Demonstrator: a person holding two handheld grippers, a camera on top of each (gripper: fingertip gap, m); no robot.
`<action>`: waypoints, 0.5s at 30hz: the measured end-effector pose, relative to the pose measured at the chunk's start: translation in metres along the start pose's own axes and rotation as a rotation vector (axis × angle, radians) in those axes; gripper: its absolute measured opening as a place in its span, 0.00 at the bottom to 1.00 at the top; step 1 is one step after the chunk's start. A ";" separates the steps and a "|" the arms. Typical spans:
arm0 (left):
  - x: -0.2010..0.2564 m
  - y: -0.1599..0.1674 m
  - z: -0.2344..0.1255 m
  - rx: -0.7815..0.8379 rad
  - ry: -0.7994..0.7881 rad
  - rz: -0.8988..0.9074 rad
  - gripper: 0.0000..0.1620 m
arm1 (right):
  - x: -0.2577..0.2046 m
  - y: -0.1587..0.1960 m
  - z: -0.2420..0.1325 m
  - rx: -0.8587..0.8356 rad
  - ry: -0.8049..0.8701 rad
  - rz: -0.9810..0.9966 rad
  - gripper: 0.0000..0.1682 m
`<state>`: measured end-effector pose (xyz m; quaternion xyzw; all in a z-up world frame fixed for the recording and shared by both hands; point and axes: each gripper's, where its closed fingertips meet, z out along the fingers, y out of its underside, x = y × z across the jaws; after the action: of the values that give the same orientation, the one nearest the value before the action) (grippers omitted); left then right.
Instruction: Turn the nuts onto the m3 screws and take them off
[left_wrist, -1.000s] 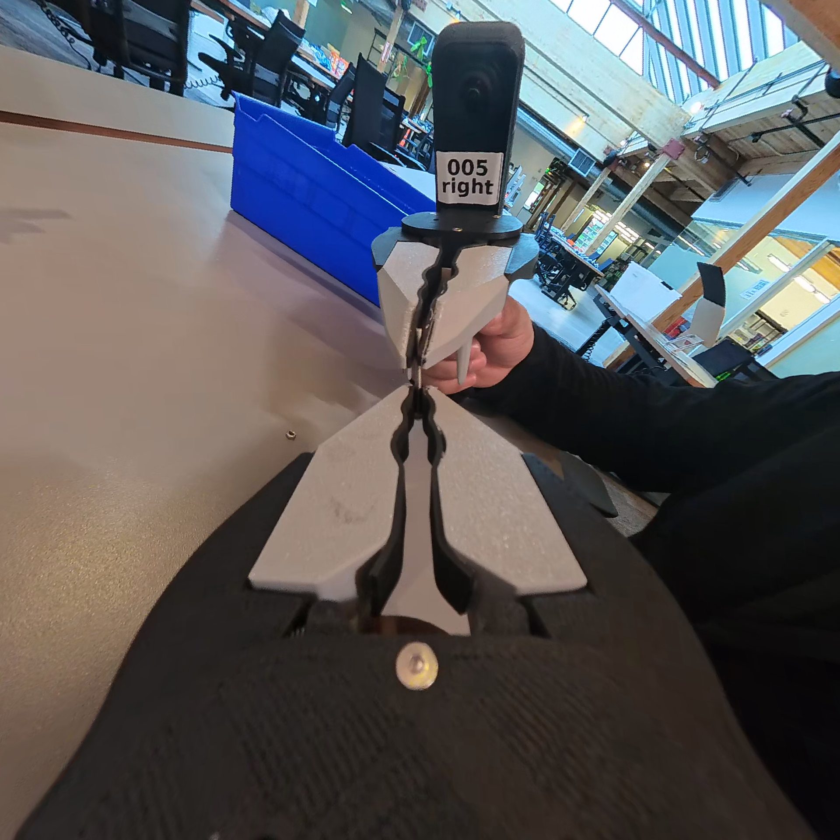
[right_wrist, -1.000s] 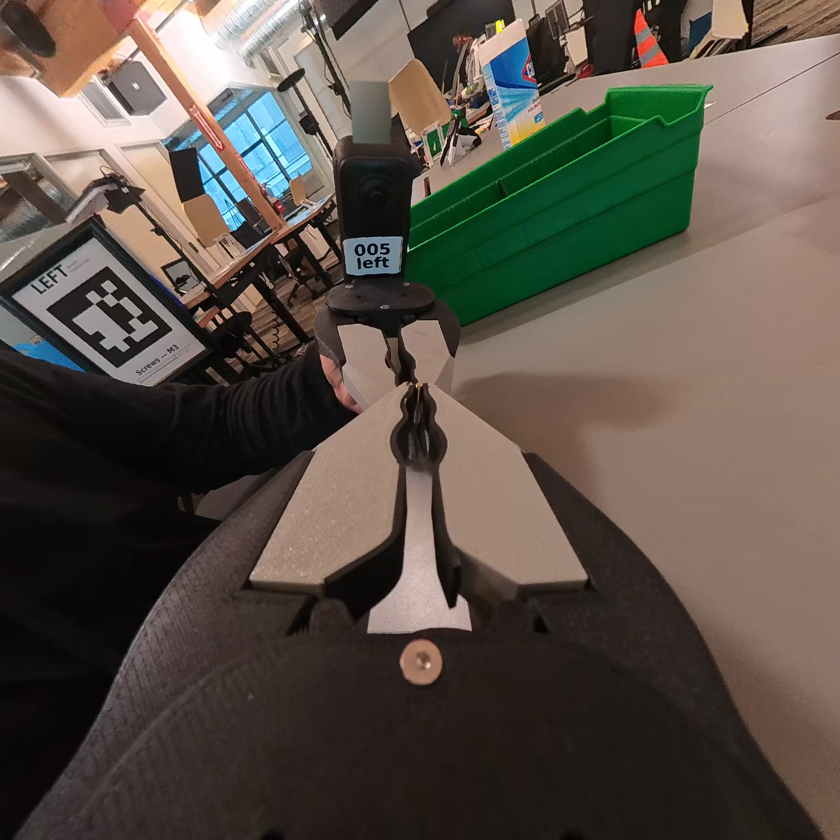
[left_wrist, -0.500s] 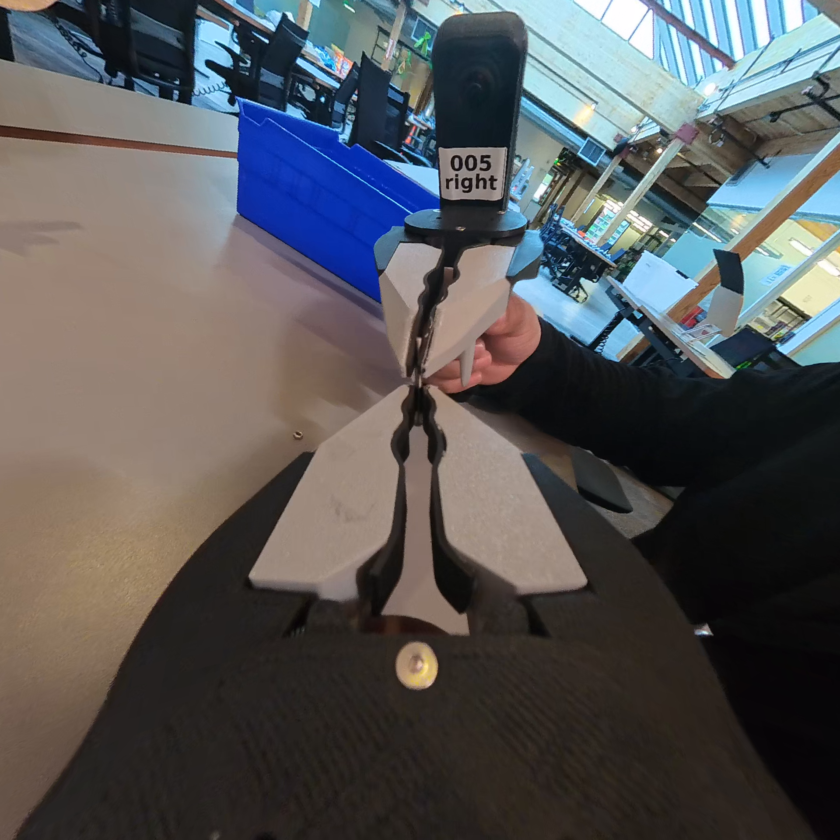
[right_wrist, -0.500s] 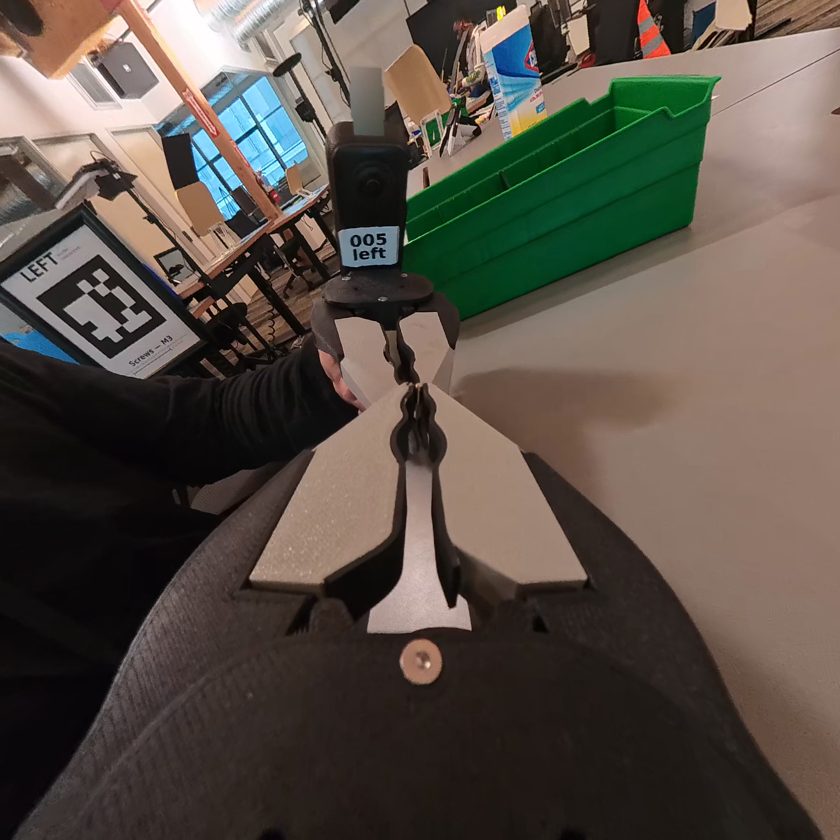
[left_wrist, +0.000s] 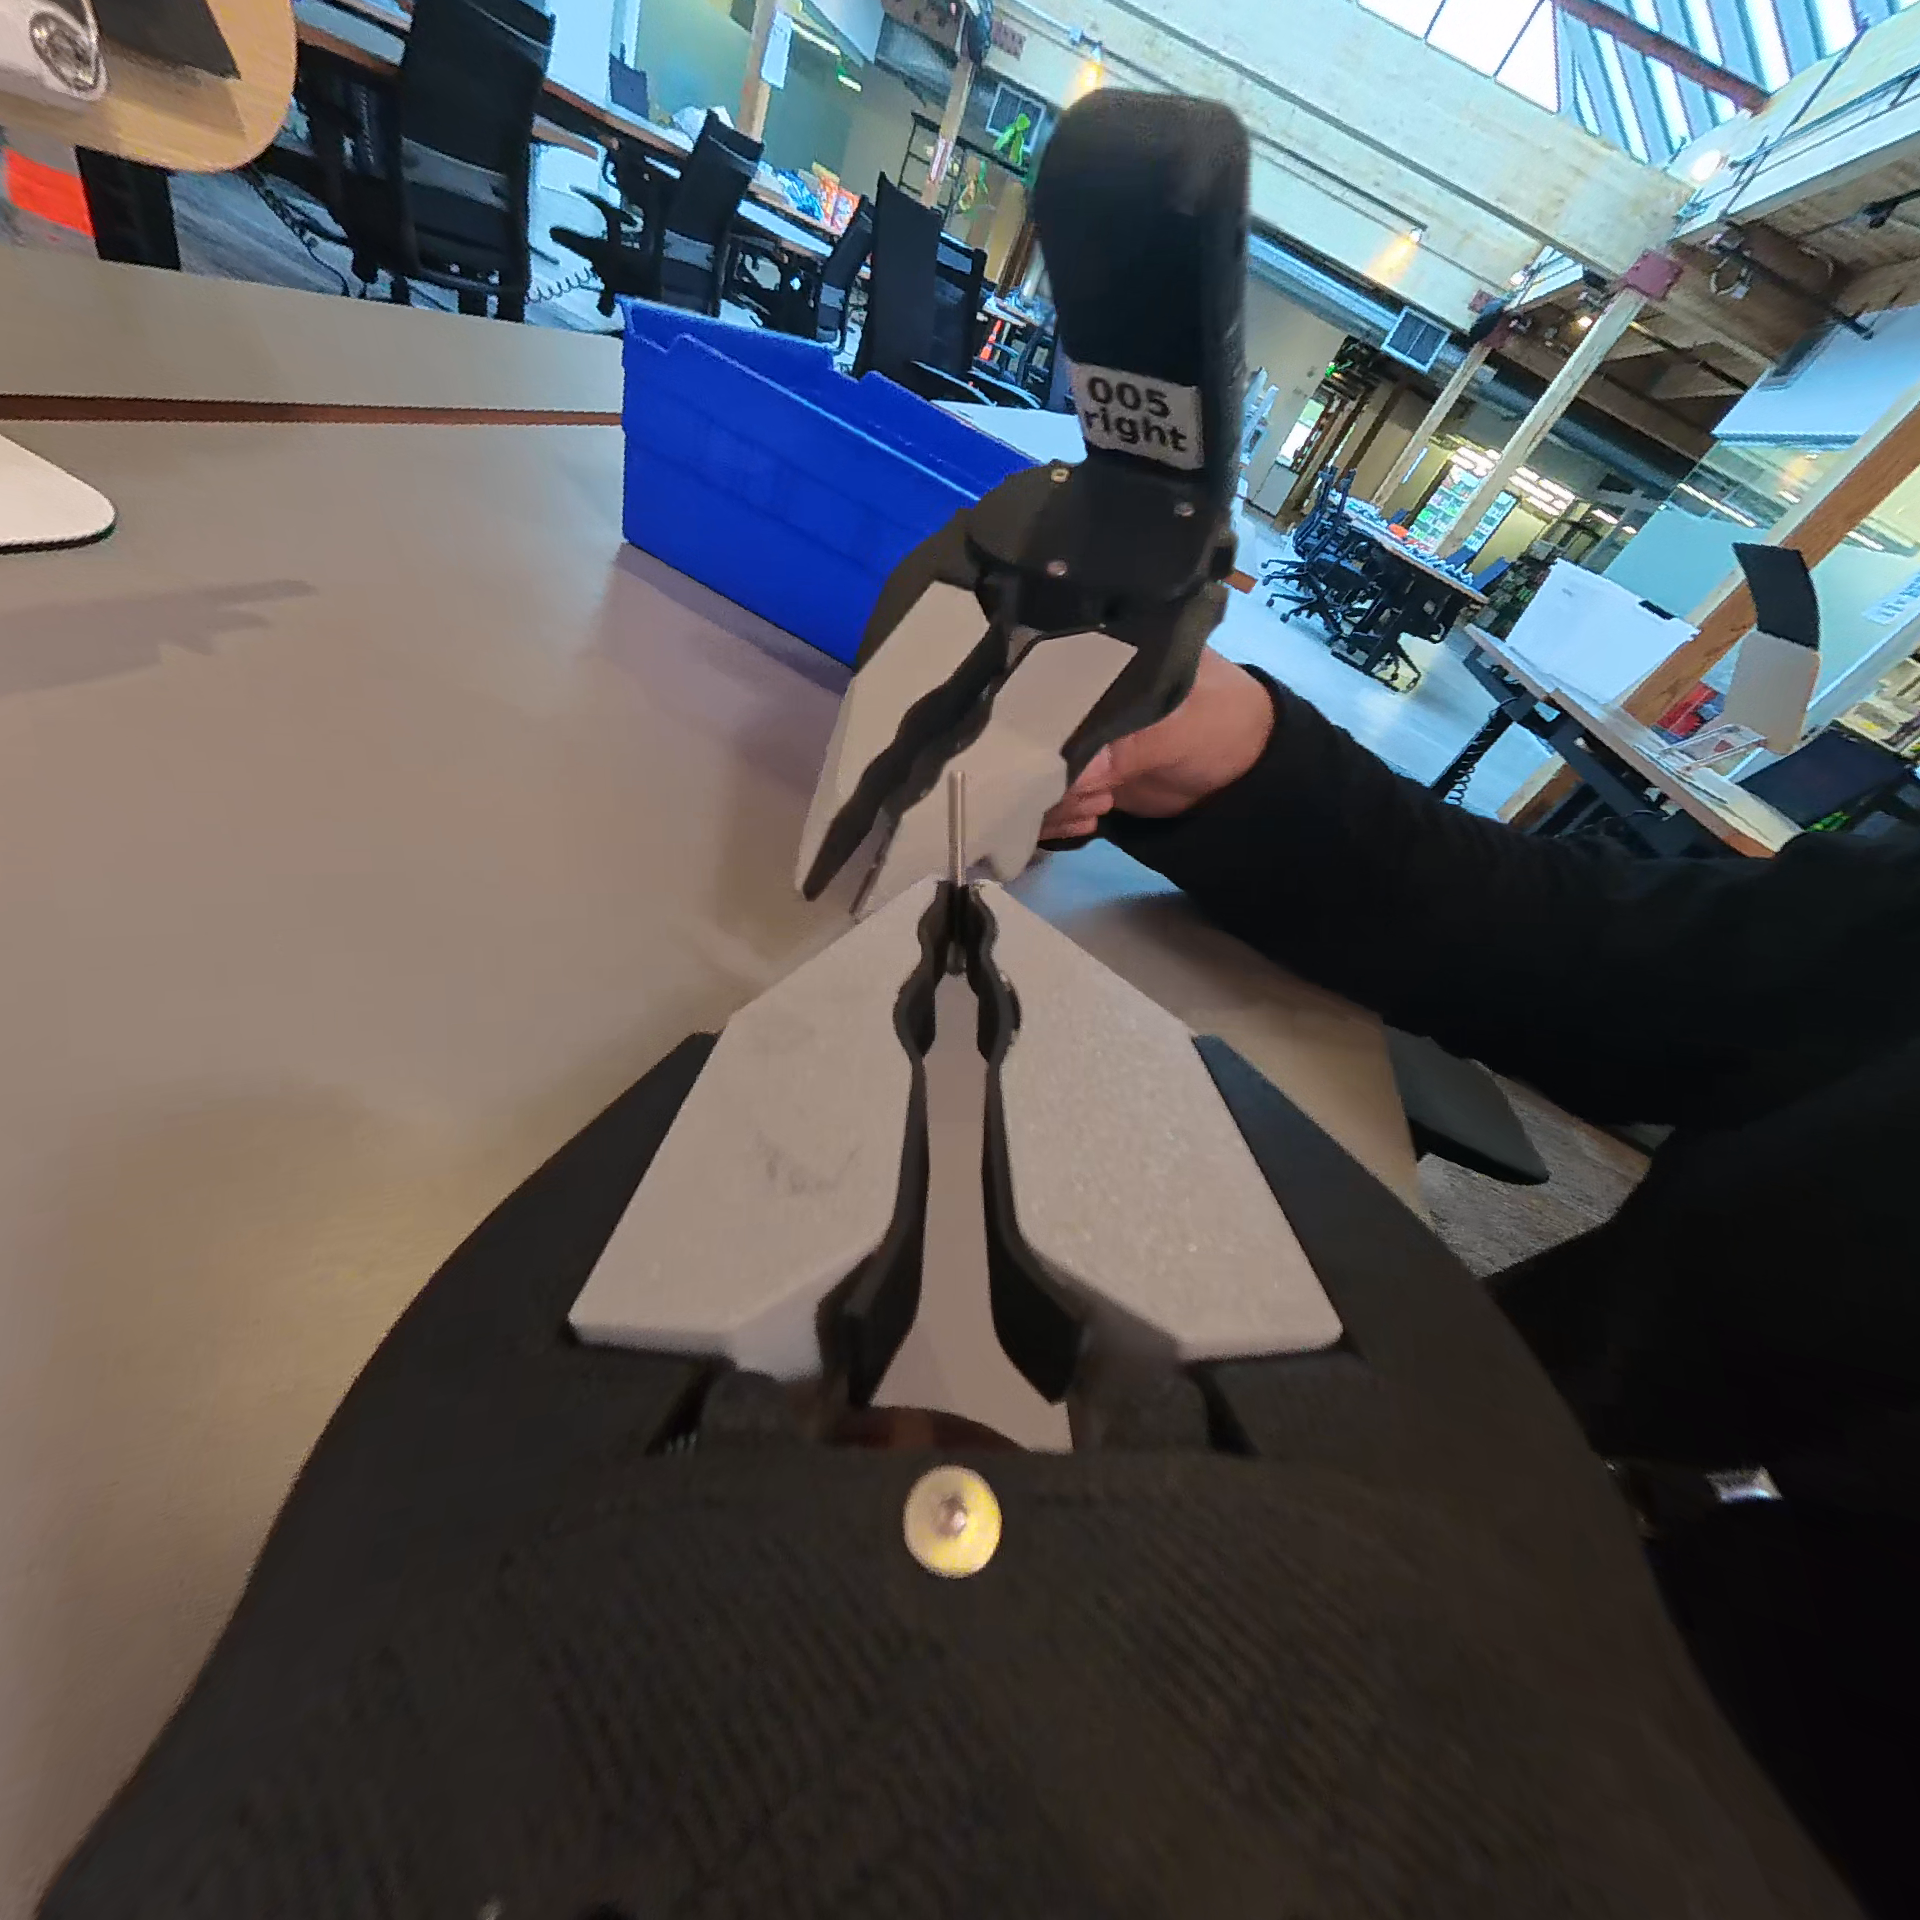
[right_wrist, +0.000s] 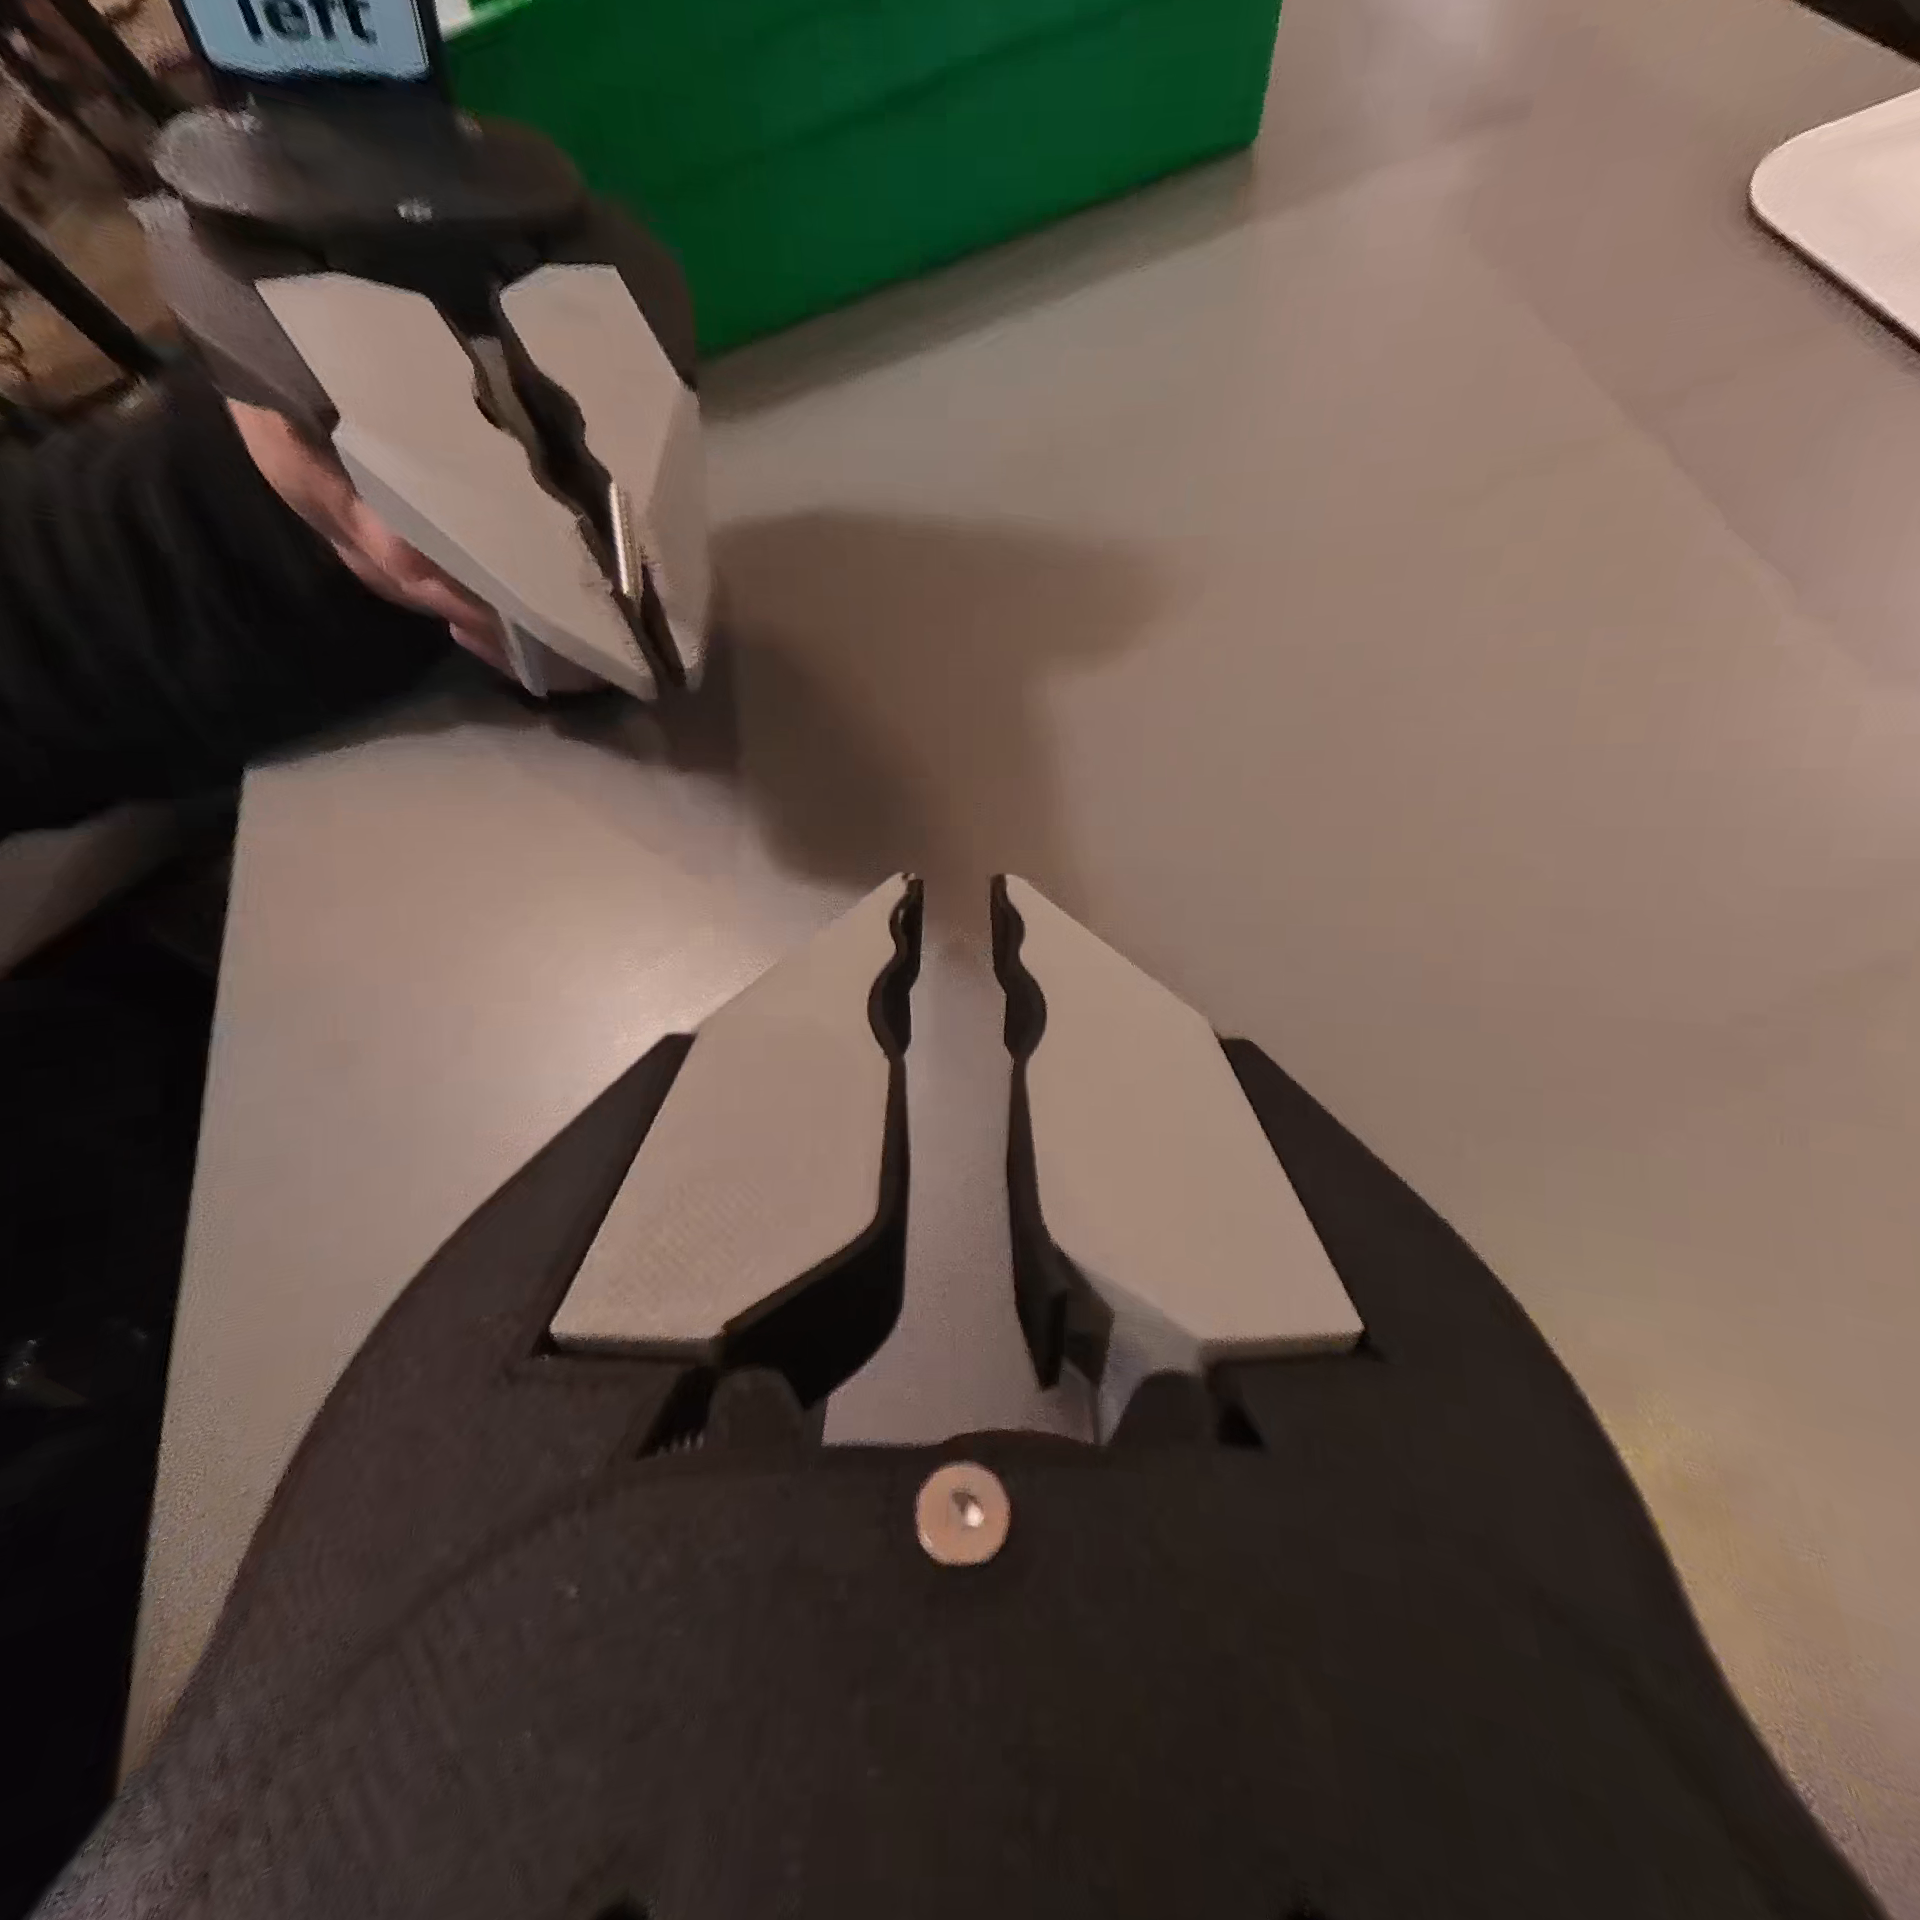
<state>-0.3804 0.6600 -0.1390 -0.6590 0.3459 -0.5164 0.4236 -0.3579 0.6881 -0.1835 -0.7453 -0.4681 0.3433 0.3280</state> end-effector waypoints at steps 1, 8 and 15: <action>0.000 0.001 0.000 -0.004 0.002 -0.006 0.00 | -0.004 -0.001 0.002 0.005 -0.015 -0.012 0.06; 0.007 -0.001 0.001 0.001 0.026 0.007 0.00 | -0.033 -0.042 -0.012 0.235 -0.174 0.022 0.07; 0.012 -0.002 0.003 0.008 0.051 0.002 0.00 | -0.052 -0.063 -0.015 0.337 -0.271 0.063 0.09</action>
<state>-0.3750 0.6503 -0.1327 -0.6436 0.3551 -0.5339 0.4179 -0.3925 0.6594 -0.1133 -0.6412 -0.4204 0.5239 0.3710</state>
